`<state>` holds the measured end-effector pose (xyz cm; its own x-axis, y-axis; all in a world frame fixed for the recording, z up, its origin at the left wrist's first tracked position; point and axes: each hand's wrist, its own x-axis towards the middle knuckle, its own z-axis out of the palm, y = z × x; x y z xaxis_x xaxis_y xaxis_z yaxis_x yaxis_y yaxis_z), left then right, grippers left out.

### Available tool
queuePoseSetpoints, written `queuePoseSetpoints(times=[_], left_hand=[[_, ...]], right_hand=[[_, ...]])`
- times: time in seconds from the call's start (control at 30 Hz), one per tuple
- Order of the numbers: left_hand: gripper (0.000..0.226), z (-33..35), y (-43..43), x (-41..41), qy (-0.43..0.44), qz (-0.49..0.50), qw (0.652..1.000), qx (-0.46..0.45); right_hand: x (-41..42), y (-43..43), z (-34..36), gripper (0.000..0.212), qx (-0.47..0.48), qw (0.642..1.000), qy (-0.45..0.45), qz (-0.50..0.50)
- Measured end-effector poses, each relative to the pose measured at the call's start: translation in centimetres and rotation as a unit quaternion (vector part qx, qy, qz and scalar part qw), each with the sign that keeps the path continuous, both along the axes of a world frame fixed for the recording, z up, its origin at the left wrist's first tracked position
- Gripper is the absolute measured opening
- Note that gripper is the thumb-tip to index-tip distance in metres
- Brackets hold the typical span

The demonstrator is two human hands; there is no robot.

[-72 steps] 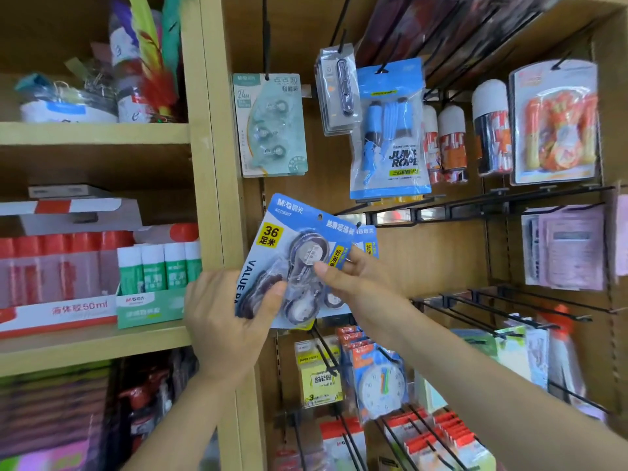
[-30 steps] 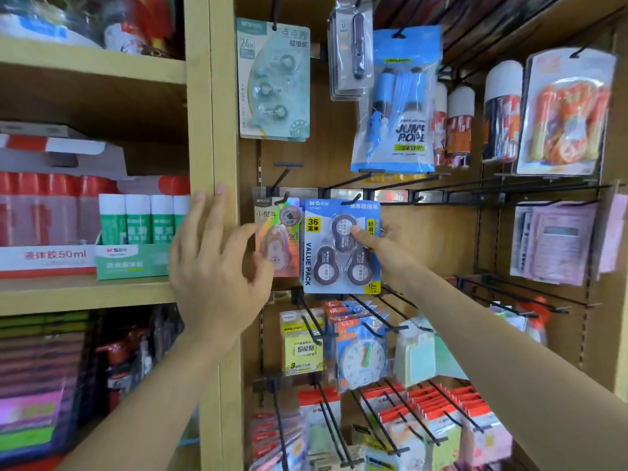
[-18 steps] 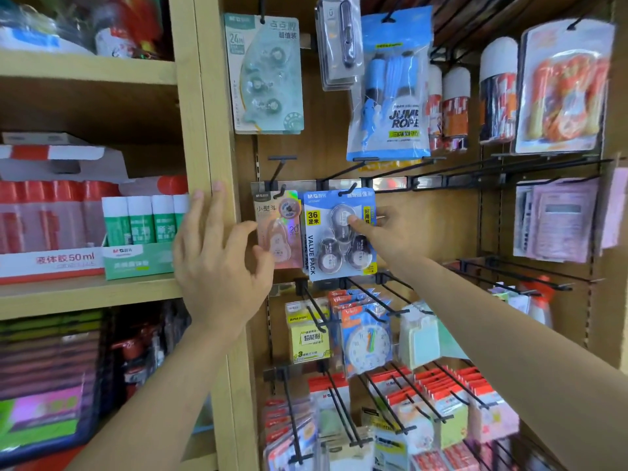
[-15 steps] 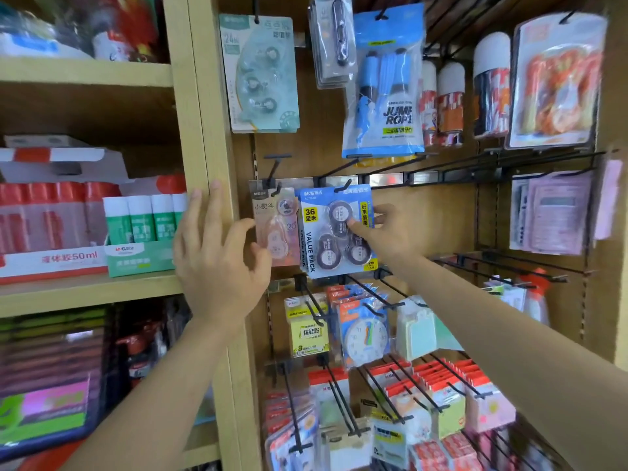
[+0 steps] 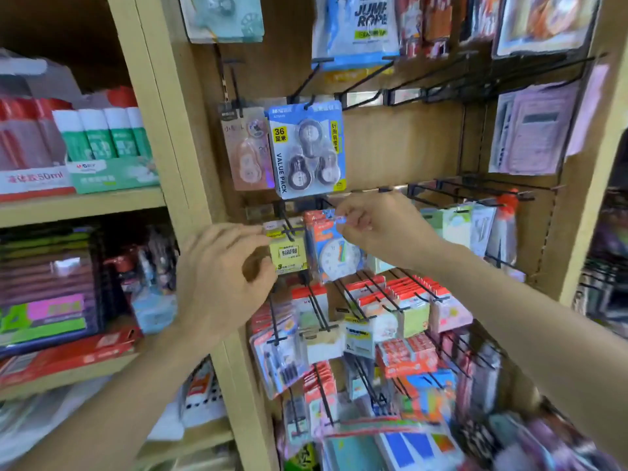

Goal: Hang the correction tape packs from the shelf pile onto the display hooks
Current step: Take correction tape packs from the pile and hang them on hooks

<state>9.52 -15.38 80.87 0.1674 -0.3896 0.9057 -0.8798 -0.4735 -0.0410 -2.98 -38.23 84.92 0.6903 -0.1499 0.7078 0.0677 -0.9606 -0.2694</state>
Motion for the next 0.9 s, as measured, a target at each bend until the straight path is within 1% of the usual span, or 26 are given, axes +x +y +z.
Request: queuePoseSetpoints(times=[0.1, 0.2, 0.27, 0.33, 0.4, 0.43, 0.5, 0.57, 0.63, 0.7, 0.77, 0.9], left_hand=[[0.034, -4.7, 0.9, -1.9, 0.084, -0.01, 0.993, 0.081], [0.029, -9.7, 1.2, -3.1, 0.208, 0.012, 0.969, 0.133], [0.029, -13.8, 1.3, -4.1, 0.31, 0.018, 0.937, 0.162], [0.029, -18.4, 1.1, -5.4, 0.384, 0.025, 0.903, 0.191], [0.021, -23.2, 1.0, -7.2, 0.447, 0.036, 0.867, 0.216], [0.016, -25.6, 0.8, -8.0, 0.488, 0.035, 0.844, 0.22], [0.014, -30.1, 0.8, -10.1, 0.556, 0.041, 0.797, 0.232], [0.011, -34.2, 1.0, -12.2, 0.599, 0.061, 0.758, 0.252], [0.009, -38.1, 1.1, -14.6, 0.634, 0.079, 0.716, 0.282], [0.01, -41.2, 1.1, -17.1, 0.664, 0.093, 0.671, 0.317], [0.013, -44.2, 1.0, -19.3, 0.691, 0.098, 0.629, 0.343], [0.013, -49.9, 0.8, -22.8, 0.749, 0.099, 0.543, 0.366]], right_hand=[[-2.6, 0.8, -3.5, 0.024, -0.038, 0.999, 0.032, 0.004], [-5.3, 1.1, -8.0, 0.027, -0.031, 0.998, 0.046, 0.007], [-6.8, 0.9, -12.3, 0.019, -0.003, 0.998, 0.066, 0.01], [-8.2, 0.7, -17.6, 0.007, 0.038, 0.995, 0.094, -0.004], [-9.6, 0.4, -23.4, 0.007, 0.084, 0.986, 0.137, -0.037], [-10.4, 0.4, -26.2, 0.01, 0.117, 0.979, 0.156, -0.059], [-12.2, 0.7, -31.5, 0.017, 0.192, 0.954, 0.206, -0.098], [-14.0, 1.4, -36.4, 0.021, 0.265, 0.915, 0.275, -0.132], [-15.9, 2.1, -40.7, 0.022, 0.315, 0.875, 0.333, -0.158], [-17.5, 2.5, -44.4, 0.023, 0.348, 0.838, 0.381, -0.179], [-19.1, 2.5, -47.9, 0.026, 0.358, 0.805, 0.427, -0.202], [-21.8, 2.3, -53.6, 0.023, 0.381, 0.753, 0.494, -0.21]])
